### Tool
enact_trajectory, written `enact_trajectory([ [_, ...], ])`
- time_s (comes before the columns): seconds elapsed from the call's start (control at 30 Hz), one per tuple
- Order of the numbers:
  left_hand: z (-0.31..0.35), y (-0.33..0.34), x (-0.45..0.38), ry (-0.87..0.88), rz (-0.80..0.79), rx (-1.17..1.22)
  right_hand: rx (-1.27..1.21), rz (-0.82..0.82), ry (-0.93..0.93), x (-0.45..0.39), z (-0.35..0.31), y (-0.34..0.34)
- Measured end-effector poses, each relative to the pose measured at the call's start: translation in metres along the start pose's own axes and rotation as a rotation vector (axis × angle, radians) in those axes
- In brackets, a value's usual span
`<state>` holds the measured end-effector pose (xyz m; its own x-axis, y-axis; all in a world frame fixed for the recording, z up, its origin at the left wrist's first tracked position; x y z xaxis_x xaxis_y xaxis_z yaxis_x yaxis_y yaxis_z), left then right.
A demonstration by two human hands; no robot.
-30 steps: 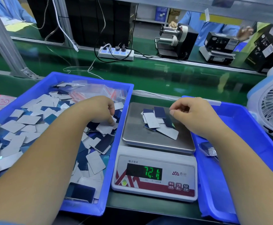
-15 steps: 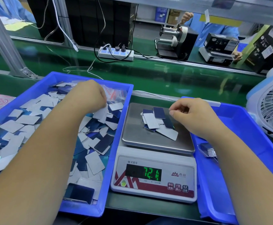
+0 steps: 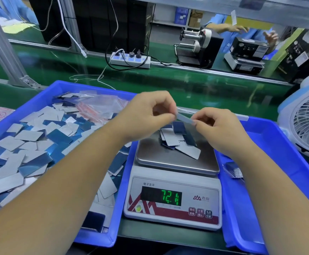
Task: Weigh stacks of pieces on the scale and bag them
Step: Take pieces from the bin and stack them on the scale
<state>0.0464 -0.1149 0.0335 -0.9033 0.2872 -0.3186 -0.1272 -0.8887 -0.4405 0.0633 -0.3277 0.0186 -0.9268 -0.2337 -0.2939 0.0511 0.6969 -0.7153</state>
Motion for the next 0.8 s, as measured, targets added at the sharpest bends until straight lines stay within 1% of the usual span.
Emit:
enact_trajectory([
  [0.07, -0.005, 0.009, -0.001, 0.026, -0.055, -0.093, 0.021, 0.008, 0.012, -0.001, 0.001, -0.001],
  [0.17, -0.011, 0.008, -0.002, 0.061, -0.091, -0.244, 0.041, 0.006, 0.012, -0.001, 0.002, -0.002],
  [0.3, -0.017, 0.006, -0.001, 0.077, -0.136, -0.36, 0.058, -0.037, -0.002, 0.0, -0.001, 0.0],
  [0.43, -0.02, 0.004, 0.0, 0.039, -0.105, -0.331, 0.057, -0.083, 0.002, 0.002, -0.002, -0.001],
  [0.57, -0.02, 0.001, 0.0, 0.016, -0.055, -0.279, 0.065, -0.225, -0.011, 0.006, -0.004, -0.002],
  [0.6, -0.02, 0.001, 0.001, 0.015, -0.055, -0.281, 0.07, -0.239, -0.014, 0.007, -0.004, -0.003],
  [0.8, -0.019, 0.0, 0.001, 0.037, -0.031, -0.283, 0.087, -0.209, -0.012, 0.006, -0.003, -0.005],
])
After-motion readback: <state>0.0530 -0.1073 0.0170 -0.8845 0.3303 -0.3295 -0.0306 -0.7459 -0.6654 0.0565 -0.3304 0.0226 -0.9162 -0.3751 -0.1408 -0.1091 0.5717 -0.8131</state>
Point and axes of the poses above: each hand's wrist, its own x-axis away from the middle knuckle, its own y-axis out of the palm, z = x × y, the point moved 2 cm from there along -x, towards the middle knuckle, and after that the axes turned 2 degrees about -y, right-handed, at the moved point
